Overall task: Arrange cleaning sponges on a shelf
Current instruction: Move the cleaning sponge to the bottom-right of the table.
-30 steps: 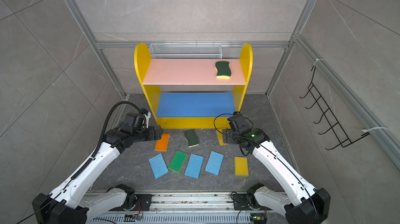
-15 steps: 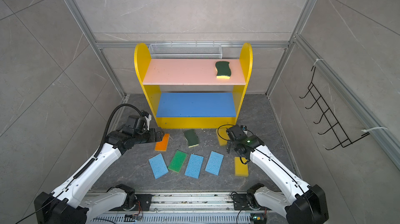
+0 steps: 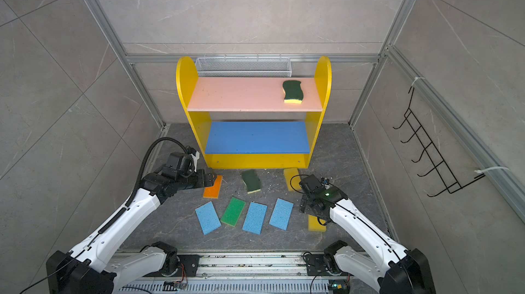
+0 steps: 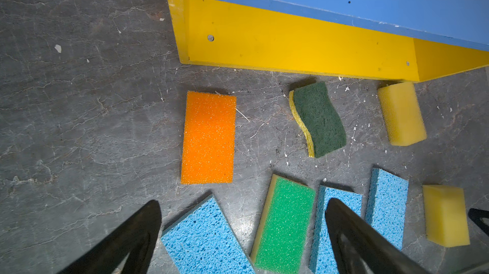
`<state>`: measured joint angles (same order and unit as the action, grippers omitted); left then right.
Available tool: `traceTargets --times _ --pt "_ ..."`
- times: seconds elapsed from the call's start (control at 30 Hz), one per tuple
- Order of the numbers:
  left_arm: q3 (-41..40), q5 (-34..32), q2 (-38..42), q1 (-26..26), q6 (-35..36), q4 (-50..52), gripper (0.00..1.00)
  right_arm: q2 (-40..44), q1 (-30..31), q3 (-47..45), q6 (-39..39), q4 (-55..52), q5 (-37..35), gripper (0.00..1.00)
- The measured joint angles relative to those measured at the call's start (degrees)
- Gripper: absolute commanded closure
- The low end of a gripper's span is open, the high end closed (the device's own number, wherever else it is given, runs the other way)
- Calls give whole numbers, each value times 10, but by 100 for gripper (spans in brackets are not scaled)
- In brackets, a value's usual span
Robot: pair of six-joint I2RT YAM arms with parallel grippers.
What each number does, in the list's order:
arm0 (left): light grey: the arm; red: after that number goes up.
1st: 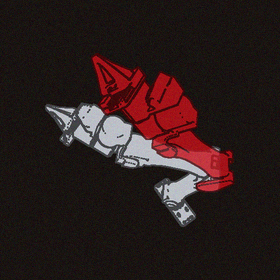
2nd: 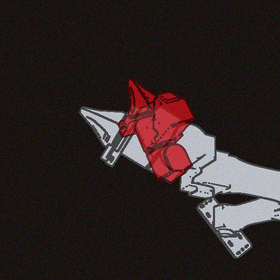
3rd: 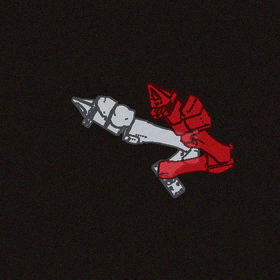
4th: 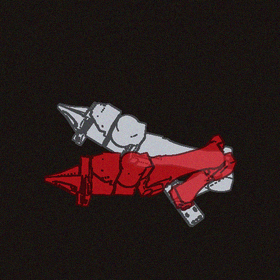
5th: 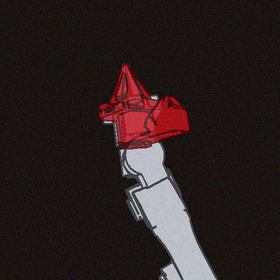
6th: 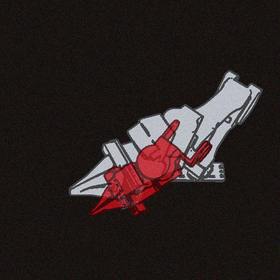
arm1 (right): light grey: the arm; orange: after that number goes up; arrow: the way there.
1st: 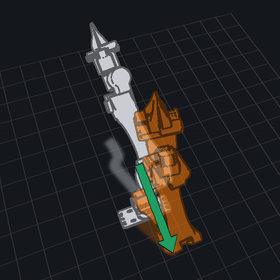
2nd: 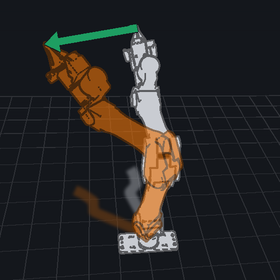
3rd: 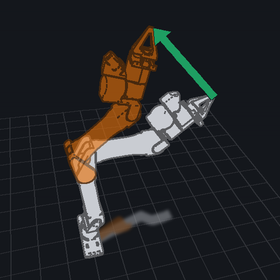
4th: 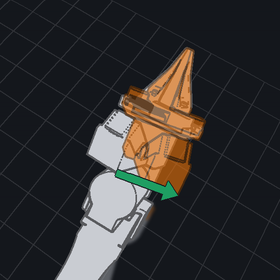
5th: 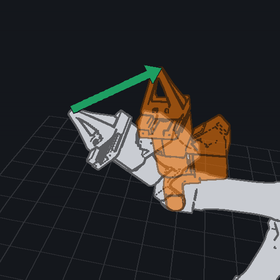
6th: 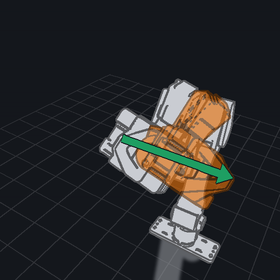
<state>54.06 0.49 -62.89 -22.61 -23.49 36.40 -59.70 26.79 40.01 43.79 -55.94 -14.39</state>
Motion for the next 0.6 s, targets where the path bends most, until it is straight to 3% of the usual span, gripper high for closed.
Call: traceTargets --times 0.6 --pt "-9 -6 7 -3 -6 -9 0 -52 -19 -42 13 42 59 1"
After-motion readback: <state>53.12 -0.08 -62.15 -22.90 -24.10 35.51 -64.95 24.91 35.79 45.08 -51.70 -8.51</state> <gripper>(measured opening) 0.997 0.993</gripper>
